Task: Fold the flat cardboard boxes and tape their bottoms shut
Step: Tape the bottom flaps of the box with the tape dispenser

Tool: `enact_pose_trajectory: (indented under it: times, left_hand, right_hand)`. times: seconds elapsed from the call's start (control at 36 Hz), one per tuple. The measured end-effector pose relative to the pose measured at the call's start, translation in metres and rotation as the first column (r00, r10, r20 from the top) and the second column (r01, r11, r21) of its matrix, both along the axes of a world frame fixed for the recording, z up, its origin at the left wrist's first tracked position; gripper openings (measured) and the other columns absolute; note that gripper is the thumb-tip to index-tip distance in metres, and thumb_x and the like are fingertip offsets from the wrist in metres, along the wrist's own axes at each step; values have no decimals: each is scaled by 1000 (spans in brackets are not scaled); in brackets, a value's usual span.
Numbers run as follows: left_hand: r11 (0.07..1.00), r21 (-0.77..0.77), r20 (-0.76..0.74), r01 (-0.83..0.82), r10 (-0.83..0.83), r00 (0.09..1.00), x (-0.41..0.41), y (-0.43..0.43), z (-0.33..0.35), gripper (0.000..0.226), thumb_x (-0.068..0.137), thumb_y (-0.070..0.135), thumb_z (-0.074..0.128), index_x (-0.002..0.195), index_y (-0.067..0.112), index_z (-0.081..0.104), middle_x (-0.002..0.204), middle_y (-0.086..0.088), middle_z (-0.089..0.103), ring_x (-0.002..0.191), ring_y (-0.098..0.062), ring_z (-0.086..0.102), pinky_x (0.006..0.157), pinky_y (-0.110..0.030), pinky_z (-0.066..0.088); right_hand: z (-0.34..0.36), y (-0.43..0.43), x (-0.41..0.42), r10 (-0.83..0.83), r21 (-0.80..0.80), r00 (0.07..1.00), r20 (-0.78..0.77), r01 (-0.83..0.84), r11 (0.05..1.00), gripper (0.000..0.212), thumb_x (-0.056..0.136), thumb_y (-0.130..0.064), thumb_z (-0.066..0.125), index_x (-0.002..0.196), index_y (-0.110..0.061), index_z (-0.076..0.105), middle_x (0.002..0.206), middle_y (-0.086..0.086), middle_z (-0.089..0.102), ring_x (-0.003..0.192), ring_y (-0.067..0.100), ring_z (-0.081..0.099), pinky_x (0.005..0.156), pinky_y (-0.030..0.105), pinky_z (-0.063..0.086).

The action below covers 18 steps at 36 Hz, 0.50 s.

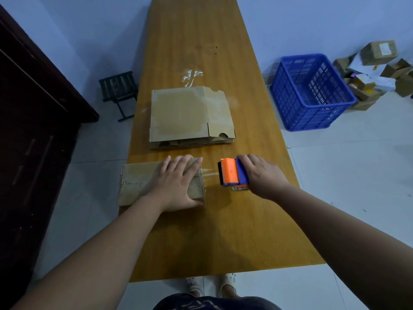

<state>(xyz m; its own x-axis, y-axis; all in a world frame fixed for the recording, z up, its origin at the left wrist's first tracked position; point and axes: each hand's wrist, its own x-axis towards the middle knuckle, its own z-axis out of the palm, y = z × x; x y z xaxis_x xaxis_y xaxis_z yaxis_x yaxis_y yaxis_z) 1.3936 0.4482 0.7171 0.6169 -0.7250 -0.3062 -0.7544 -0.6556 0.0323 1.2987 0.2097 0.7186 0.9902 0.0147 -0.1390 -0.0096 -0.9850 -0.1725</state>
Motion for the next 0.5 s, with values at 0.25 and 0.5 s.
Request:
enact_pose_trajectory:
  times: [0.25,0.5]
  left_hand:
    - [1000,-22,-17,-3,2,1000,-1,0,1,116,74,78,51,149,27,-21,159,-2,-7,146,-25,-7,112,-40,-16]
    - [1000,-22,-31,-19,18,999,-1,0,0,116,74,77,53,149,29,-21,159,-2,-9,146,-24,-8,113,-43,-15]
  right_hand:
    - [-9,18,5,7,-197,998,-70,-21,980,73,91,-34,61,146,-24,15,128,8,47,112,21,51,91,33,43]
    - [8,22,19,92,-345,991,-100,-122,931,71,93,-33,58,146,-28,11,129,11,47,110,25,51,90,34,41]
